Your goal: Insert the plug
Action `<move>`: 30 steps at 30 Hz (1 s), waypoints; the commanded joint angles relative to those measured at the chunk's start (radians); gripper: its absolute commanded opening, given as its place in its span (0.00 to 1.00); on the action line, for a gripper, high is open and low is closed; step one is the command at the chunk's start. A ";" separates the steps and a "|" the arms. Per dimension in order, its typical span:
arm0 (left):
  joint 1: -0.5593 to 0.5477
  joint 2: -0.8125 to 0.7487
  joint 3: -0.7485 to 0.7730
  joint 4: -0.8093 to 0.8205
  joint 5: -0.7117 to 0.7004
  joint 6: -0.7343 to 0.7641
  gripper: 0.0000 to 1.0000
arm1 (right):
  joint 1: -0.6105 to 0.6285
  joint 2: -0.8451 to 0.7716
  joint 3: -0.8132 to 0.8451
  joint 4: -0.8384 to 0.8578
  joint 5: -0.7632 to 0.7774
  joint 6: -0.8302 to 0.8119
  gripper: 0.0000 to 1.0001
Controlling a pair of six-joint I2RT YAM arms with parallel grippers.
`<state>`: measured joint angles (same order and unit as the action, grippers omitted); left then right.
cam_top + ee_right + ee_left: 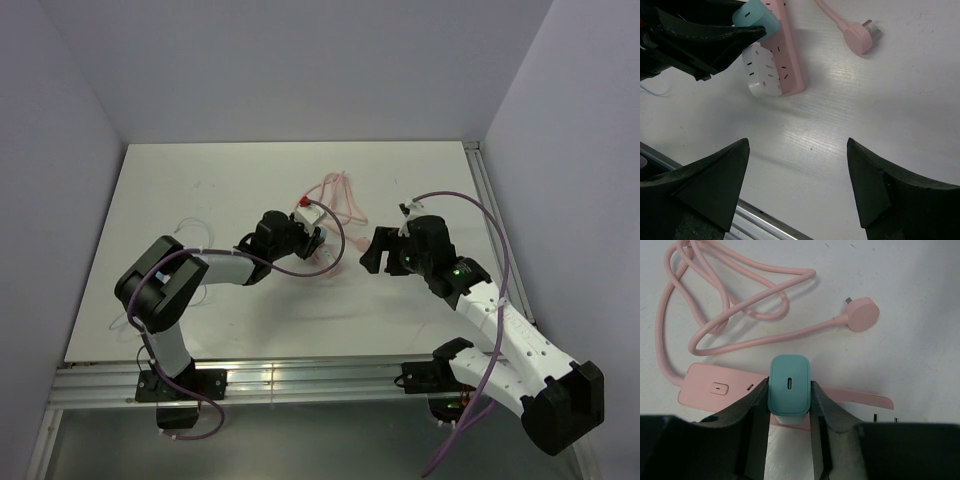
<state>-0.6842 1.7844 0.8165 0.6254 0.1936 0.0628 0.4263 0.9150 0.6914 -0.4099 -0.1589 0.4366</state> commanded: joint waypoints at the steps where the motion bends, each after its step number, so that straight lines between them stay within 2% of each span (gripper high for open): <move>1: -0.003 0.013 -0.037 -0.020 0.001 -0.018 0.00 | -0.011 0.001 -0.012 0.040 -0.019 -0.004 0.85; 9: 0.000 0.041 -0.048 -0.036 -0.013 -0.011 0.00 | -0.011 -0.008 -0.012 0.034 -0.022 -0.010 0.85; 14: 0.011 0.067 -0.023 -0.066 0.071 0.022 0.00 | -0.009 -0.004 -0.013 0.034 -0.028 -0.010 0.85; 22: 0.018 0.076 -0.043 -0.041 -0.005 0.005 0.00 | -0.012 -0.011 -0.021 0.026 -0.036 -0.021 0.85; 30: 0.018 0.064 -0.076 -0.016 -0.063 -0.021 0.00 | -0.012 0.018 -0.026 0.062 -0.110 -0.009 0.85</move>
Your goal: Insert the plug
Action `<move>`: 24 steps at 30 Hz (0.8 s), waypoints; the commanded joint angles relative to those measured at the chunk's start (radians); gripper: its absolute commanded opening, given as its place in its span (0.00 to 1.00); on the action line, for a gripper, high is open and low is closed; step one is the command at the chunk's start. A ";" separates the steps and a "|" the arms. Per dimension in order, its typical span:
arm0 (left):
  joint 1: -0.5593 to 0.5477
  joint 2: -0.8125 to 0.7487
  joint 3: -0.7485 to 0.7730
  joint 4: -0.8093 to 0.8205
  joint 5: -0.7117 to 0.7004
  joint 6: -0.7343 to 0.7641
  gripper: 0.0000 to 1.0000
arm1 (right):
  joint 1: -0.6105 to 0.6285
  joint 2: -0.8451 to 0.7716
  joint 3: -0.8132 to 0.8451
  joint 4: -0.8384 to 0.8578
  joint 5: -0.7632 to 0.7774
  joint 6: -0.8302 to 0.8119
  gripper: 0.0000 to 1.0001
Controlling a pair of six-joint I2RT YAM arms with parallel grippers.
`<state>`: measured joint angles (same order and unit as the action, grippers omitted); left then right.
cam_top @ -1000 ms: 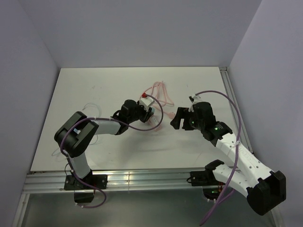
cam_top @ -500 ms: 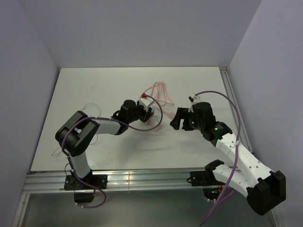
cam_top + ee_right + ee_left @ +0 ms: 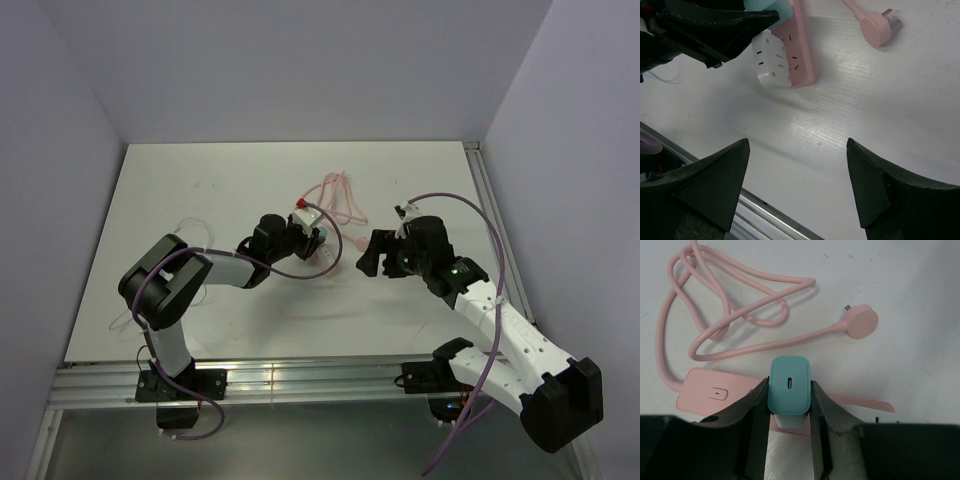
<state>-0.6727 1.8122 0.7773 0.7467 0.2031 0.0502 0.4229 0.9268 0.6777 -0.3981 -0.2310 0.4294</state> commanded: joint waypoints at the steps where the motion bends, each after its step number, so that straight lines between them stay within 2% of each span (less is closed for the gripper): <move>1: 0.007 0.041 -0.038 -0.136 -0.074 -0.010 0.00 | -0.009 0.006 -0.010 0.047 -0.037 0.000 0.85; 12: 0.002 0.052 -0.035 -0.128 -0.099 -0.030 0.00 | -0.009 0.001 -0.006 0.039 -0.042 -0.008 0.84; 16: 0.002 0.081 0.037 -0.217 -0.137 -0.088 0.00 | -0.009 0.036 -0.006 0.045 -0.071 -0.017 0.84; 20: -0.007 0.016 0.013 -0.182 -0.156 -0.142 0.00 | -0.007 0.060 -0.032 0.102 -0.102 -0.006 0.86; 24: -0.011 -0.028 0.022 -0.199 -0.169 -0.121 0.00 | 0.000 0.058 -0.037 0.145 -0.087 -0.012 0.88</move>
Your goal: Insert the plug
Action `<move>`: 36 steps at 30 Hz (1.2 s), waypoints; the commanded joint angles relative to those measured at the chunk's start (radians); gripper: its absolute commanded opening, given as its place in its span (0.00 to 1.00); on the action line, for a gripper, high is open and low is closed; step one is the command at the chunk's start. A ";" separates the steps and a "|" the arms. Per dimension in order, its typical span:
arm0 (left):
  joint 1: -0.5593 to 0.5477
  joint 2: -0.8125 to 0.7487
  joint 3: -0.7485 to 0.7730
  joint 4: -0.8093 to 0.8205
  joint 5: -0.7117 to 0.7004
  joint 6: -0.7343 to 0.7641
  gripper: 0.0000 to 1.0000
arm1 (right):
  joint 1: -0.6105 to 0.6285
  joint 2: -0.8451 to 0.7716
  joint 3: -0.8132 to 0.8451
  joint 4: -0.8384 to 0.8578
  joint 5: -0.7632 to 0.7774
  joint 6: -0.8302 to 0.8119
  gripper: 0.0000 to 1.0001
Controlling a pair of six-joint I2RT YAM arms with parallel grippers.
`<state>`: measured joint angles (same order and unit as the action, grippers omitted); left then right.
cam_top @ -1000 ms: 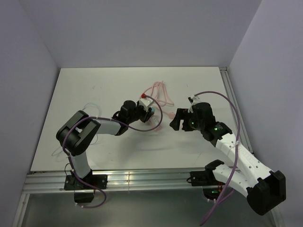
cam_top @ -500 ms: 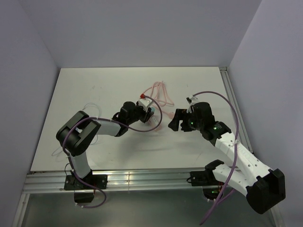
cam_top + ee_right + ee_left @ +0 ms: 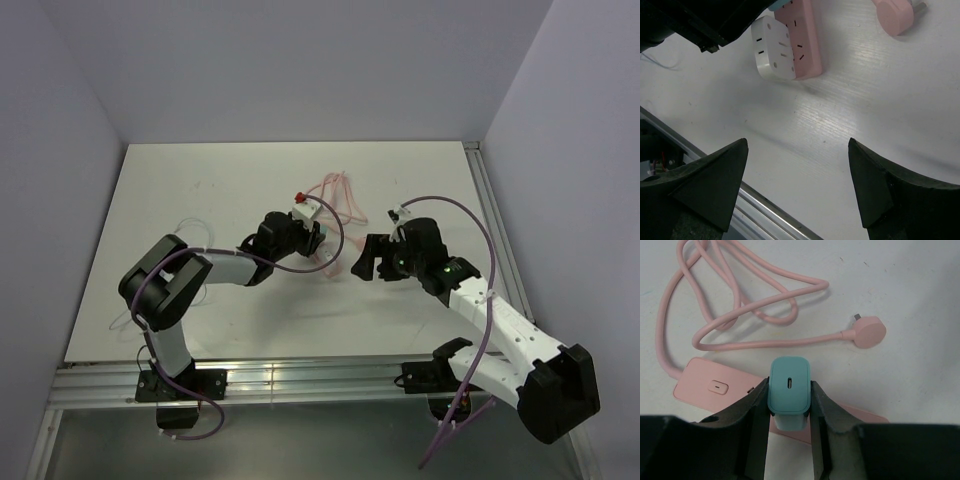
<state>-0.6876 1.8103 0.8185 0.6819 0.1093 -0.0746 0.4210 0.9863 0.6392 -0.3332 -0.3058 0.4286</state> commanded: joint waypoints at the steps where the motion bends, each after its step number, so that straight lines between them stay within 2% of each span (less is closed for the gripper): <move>1: 0.002 -0.032 -0.015 -0.137 -0.079 0.009 0.00 | 0.004 0.011 0.007 0.082 -0.012 -0.013 0.88; 6: -0.004 -0.077 0.002 -0.145 -0.105 0.012 0.00 | 0.015 0.051 0.025 0.106 0.005 -0.019 0.88; 8: -0.004 -0.095 0.024 -0.166 -0.180 0.013 0.00 | 0.025 0.080 0.028 0.120 0.019 -0.024 0.88; 13: -0.006 -0.115 0.048 -0.153 -0.215 0.041 0.00 | 0.048 0.169 0.050 0.163 0.046 -0.021 0.87; 17: -0.007 -0.124 0.100 -0.197 -0.256 0.015 0.00 | 0.102 0.242 0.106 0.178 0.082 -0.040 0.87; 20: -0.006 -0.193 0.093 -0.212 -0.258 -0.002 0.00 | 0.125 0.310 0.160 0.181 0.120 -0.059 0.88; 22: -0.006 -0.262 0.093 -0.271 -0.231 -0.014 0.00 | 0.153 0.327 0.195 0.166 0.158 -0.067 0.88; 25: -0.001 -0.389 0.053 -0.323 -0.119 -0.062 0.00 | 0.167 0.298 0.229 0.129 0.172 -0.057 0.87; 29: 0.010 -0.529 0.031 -0.407 0.006 -0.183 0.00 | 0.167 0.215 0.225 0.079 0.166 -0.060 0.86; 36: 0.023 -0.658 0.091 -0.633 0.110 -0.385 0.00 | 0.168 0.097 0.174 0.114 -0.014 -0.021 0.78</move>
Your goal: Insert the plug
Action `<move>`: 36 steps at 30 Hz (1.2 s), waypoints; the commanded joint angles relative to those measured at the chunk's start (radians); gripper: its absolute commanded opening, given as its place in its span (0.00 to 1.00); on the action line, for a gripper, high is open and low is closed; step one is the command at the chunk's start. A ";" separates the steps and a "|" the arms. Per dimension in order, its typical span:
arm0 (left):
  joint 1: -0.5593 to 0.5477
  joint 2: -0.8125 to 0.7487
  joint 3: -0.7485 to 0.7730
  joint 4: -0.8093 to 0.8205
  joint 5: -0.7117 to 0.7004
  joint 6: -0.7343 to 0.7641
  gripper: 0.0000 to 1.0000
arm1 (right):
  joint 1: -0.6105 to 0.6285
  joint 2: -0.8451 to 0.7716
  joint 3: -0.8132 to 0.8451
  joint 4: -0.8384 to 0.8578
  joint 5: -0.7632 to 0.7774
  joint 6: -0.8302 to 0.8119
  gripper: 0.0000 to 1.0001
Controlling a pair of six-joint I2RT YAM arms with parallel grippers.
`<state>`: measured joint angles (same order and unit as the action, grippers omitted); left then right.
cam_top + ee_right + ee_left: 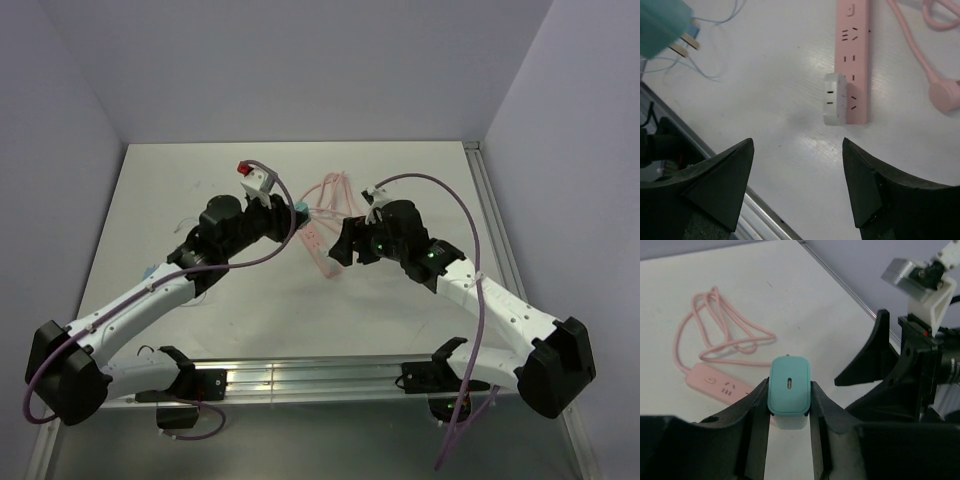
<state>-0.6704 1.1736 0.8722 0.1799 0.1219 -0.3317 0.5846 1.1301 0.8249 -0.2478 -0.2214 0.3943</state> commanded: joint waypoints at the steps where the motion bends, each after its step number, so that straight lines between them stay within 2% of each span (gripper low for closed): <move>1: 0.006 -0.046 0.033 -0.137 0.164 -0.141 0.00 | 0.004 -0.059 -0.016 0.033 -0.111 0.030 0.78; 6: 0.008 -0.164 -0.035 -0.103 0.343 -0.168 0.00 | 0.004 -0.147 0.020 0.025 -0.199 0.051 0.76; 10: 0.008 -0.245 -0.074 -0.088 0.510 -0.176 0.00 | 0.004 -0.177 0.040 0.028 -0.366 0.028 0.74; 11: 0.008 -0.258 -0.082 -0.079 0.524 -0.197 0.00 | 0.004 -0.184 0.034 0.042 -0.474 0.020 0.72; 14: 0.008 -0.284 -0.114 -0.027 0.565 -0.259 0.00 | 0.007 -0.187 0.002 0.120 -0.652 0.023 0.71; 17: 0.008 -0.285 -0.148 0.049 0.624 -0.302 0.00 | 0.020 -0.194 -0.026 0.221 -0.720 0.075 0.70; 21: 0.006 -0.278 -0.164 0.078 0.624 -0.320 0.00 | 0.037 -0.207 -0.047 0.369 -0.765 0.162 0.68; 36: 0.008 -0.256 -0.185 0.179 0.683 -0.375 0.00 | 0.087 -0.121 -0.024 0.444 -0.753 0.202 0.51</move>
<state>-0.6651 0.9123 0.6903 0.2825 0.7704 -0.6922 0.6598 1.0054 0.7776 0.1215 -0.9630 0.5800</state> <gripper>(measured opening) 0.367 0.522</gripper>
